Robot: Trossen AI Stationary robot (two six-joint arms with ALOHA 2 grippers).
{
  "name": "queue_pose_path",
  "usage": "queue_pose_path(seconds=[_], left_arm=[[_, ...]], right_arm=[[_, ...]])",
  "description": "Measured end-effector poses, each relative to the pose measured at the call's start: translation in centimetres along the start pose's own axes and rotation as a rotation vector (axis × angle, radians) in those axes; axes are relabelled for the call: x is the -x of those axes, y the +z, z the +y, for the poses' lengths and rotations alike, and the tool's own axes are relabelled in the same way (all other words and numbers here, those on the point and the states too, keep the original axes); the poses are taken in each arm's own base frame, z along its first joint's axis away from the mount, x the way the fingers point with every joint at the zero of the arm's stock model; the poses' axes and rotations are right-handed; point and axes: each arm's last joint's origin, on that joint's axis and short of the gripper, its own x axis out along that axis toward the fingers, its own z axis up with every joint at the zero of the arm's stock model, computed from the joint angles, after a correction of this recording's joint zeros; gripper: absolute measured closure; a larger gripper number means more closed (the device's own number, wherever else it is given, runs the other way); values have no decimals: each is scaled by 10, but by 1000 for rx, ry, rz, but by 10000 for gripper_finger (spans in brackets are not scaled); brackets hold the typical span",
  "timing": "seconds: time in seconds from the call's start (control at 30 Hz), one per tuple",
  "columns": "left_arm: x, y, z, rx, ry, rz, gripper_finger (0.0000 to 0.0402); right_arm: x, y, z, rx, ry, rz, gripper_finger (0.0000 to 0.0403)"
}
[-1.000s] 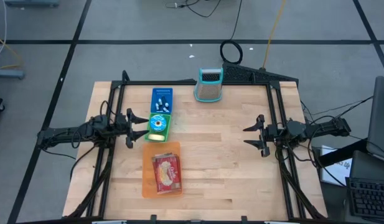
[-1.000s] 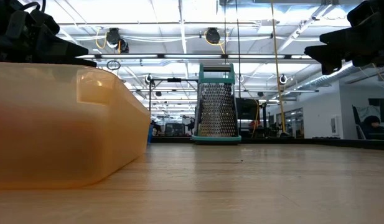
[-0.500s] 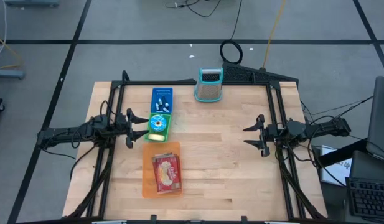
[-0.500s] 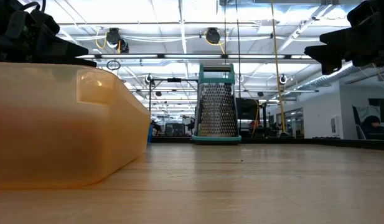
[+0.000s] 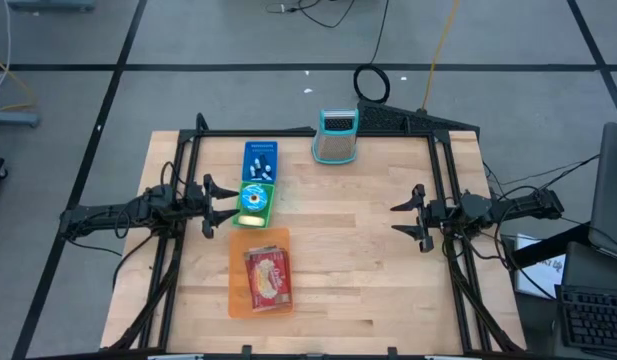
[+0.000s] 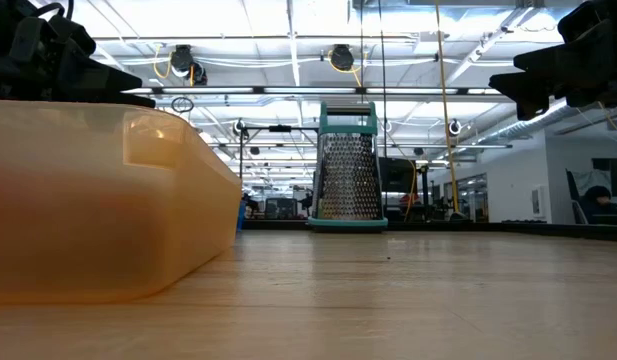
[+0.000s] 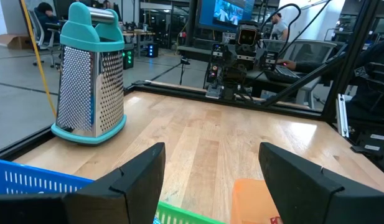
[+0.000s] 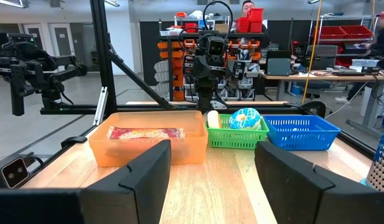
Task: Pick & Place Food Item
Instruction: Return to Home Position
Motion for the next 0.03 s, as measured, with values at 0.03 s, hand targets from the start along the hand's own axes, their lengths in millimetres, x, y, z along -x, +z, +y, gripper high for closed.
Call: queue_pose_path(seconds=[0.03], left_arm=[[0,0,0,1,0,0,144]], right_arm=[[0,0,0,0,0,0,183]])
